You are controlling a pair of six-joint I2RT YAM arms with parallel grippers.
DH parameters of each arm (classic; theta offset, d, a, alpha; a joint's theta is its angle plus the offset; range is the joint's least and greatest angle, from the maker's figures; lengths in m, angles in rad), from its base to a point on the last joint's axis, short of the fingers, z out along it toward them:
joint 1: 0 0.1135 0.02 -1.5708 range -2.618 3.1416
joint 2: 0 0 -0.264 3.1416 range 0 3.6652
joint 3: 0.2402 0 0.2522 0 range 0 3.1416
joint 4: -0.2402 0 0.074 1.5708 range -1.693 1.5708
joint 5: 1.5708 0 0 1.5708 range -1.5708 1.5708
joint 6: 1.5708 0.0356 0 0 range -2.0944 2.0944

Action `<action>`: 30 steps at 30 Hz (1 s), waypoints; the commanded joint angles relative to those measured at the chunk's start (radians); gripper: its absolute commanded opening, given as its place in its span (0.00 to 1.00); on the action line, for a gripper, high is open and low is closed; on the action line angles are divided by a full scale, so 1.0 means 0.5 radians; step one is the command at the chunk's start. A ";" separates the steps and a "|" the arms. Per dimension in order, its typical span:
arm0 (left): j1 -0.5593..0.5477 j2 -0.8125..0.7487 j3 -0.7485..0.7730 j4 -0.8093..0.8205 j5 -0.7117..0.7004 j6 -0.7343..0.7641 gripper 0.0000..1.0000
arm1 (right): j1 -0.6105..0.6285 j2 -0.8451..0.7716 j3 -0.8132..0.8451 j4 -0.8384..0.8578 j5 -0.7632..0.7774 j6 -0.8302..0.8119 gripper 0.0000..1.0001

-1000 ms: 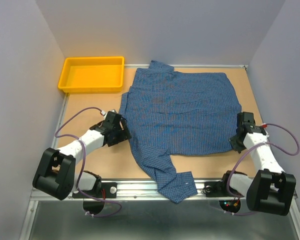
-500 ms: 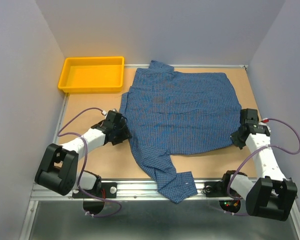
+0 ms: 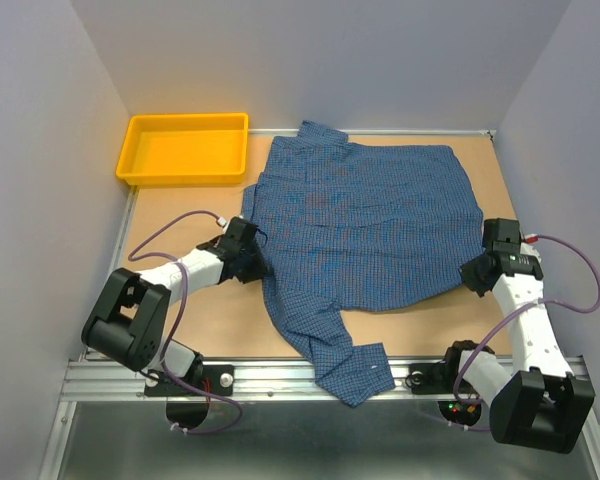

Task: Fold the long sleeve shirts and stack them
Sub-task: Fold the shirt

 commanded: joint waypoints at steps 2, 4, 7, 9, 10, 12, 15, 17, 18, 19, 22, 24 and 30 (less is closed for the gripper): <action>-0.024 0.126 -0.039 -0.251 0.018 0.015 0.23 | 0.015 -0.052 0.112 0.059 0.011 -0.032 0.01; -0.024 0.126 -0.026 -0.269 0.024 0.015 0.13 | 0.021 -0.052 0.133 0.059 0.030 -0.044 0.01; -0.024 0.071 0.007 -0.358 -0.013 0.024 0.01 | 0.034 -0.052 0.161 0.056 0.066 -0.090 0.01; -0.024 0.028 0.075 -0.462 -0.105 0.051 0.00 | 0.037 -0.052 0.182 0.059 0.082 -0.124 0.01; -0.024 0.007 0.099 -0.563 -0.139 0.070 0.00 | 0.040 -0.055 0.188 0.056 0.106 -0.136 0.01; -0.021 -0.067 0.167 -0.713 -0.243 0.146 0.00 | 0.043 -0.055 0.210 0.040 0.137 -0.166 0.01; -0.015 -0.104 0.204 -0.812 -0.249 0.183 0.00 | 0.046 -0.055 0.231 0.016 0.152 -0.176 0.01; -0.006 -0.113 0.216 -0.828 -0.243 0.217 0.00 | 0.046 -0.064 0.256 0.013 0.180 -0.191 0.01; 0.001 -0.113 0.222 -0.834 -0.249 0.226 0.00 | 0.046 -0.058 0.271 0.013 0.214 -0.203 0.01; 0.010 -0.107 0.231 -0.831 -0.255 0.236 0.00 | 0.046 -0.049 0.289 0.013 0.226 -0.210 0.01; 0.041 -0.037 0.296 -0.852 -0.262 0.303 0.00 | 0.046 0.000 0.412 0.010 0.278 -0.262 0.01; 0.053 -0.012 0.369 -0.861 -0.262 0.340 0.00 | 0.046 0.046 0.470 0.013 0.306 -0.305 0.01; 0.083 0.117 0.639 -0.944 -0.301 0.484 0.00 | 0.049 0.218 0.667 0.095 0.285 -0.440 0.01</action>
